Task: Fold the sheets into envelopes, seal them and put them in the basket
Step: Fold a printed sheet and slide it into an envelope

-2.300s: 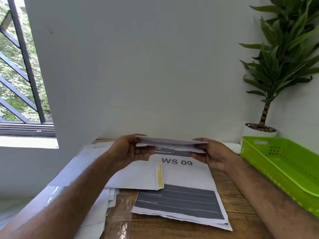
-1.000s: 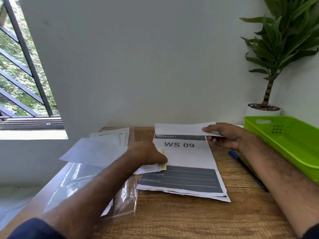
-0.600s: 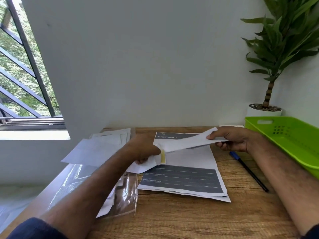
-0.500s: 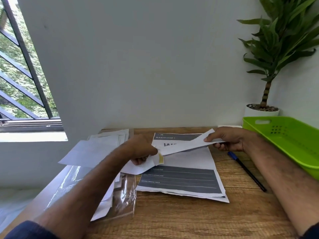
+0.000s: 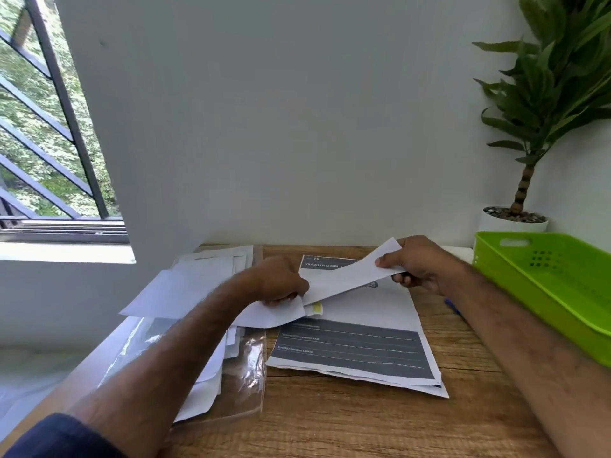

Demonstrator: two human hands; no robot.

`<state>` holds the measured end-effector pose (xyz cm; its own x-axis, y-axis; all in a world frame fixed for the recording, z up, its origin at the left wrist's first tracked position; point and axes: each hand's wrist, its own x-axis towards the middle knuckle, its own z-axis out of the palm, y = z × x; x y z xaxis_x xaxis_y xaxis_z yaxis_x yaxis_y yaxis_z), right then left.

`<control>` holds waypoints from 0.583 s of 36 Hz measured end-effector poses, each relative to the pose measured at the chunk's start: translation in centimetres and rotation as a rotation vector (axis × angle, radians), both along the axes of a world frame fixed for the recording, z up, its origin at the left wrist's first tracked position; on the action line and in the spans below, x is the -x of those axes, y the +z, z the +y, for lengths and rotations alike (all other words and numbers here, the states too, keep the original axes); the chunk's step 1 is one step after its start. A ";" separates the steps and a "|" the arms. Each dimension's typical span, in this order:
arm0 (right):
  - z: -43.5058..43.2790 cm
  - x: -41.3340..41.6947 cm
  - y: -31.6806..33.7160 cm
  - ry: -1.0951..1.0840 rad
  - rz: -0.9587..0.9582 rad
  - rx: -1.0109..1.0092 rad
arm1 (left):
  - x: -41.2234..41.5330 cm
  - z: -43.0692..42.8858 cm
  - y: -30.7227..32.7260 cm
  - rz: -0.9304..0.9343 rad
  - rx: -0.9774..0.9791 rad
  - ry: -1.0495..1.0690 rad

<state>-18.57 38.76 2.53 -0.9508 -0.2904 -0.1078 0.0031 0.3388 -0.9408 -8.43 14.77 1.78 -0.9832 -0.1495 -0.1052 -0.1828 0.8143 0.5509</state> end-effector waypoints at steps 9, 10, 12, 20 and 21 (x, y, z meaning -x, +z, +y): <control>-5.9 -4.6 -1.6 0.010 0.026 0.112 | 0.6 0.7 -0.4 0.251 0.025 0.026; -6.3 -5.0 -1.8 0.036 0.008 0.106 | 0.6 1.0 -0.4 0.271 0.043 0.019; -6.8 -5.6 -2.1 0.077 0.003 0.096 | 0.5 1.5 -0.6 0.298 0.071 0.003; -5.5 -4.5 -2.0 0.047 0.095 0.145 | 0.1 1.0 -0.3 0.408 0.173 0.058; -5.4 -4.4 -1.9 0.051 0.105 0.161 | 0.0 1.1 -0.2 0.414 0.189 0.055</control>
<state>-14.12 33.39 0.60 -0.9379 -0.3442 0.0427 -0.1108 0.1807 -0.9773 -8.42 15.88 1.59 -0.9267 -0.1811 0.3293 -0.0238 0.9027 0.4295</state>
